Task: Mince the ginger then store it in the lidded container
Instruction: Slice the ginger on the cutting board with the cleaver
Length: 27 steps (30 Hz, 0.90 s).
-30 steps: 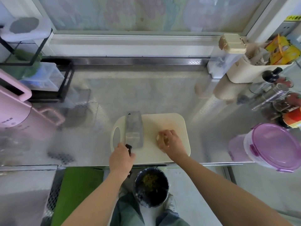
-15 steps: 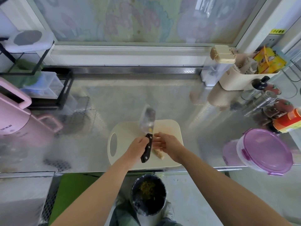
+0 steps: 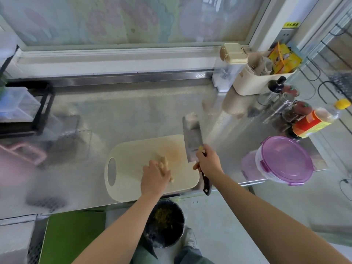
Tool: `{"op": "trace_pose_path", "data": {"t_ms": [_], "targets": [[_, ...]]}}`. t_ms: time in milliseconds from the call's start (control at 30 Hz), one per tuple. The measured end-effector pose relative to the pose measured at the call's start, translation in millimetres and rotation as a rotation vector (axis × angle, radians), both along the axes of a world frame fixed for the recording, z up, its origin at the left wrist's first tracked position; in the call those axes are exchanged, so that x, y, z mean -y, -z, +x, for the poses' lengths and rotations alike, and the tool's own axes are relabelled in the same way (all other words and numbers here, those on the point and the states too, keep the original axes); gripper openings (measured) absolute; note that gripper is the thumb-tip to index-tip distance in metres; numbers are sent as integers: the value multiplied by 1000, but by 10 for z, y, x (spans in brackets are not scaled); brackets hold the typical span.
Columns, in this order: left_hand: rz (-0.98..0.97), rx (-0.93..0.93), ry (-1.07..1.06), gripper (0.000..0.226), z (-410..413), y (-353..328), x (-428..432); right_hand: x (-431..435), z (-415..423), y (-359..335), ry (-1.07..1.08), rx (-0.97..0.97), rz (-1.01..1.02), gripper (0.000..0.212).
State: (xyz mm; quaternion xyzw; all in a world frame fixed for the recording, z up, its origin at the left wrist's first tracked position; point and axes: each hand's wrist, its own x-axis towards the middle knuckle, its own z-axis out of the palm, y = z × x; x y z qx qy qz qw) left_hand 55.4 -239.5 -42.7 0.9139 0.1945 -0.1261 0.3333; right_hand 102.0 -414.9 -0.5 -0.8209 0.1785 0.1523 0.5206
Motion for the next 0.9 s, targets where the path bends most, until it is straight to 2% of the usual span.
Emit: {"op": "trace_pose_path", "data": {"t_ms": [100,200,300,400,500,633,767,900], "targets": [[6,-22,-10,49,71,38,142,-41,-99,62,-139,11,-133,17],[4,-14,-31,40,118,74,177,-117,-178,162,-238,4,-226,18],[-7,14,-42,29,137,108,118,-177,-218,242,-332,-16,-299,9],[-29,-11,-54,18,110,116,74,-233,-215,243,-425,-63,-305,1],[-33,-2,-108,11,51,122,58,-294,-174,180,-410,-30,-301,17],[-118,-14,-205,28,52,152,15,-429,-82,106,-432,43,-292,21],[-225,-35,-284,20,72,117,-23,-586,-8,102,-545,50,-352,10],[-293,-30,-322,15,72,89,-23,-652,-2,119,-572,69,-403,11]]}}
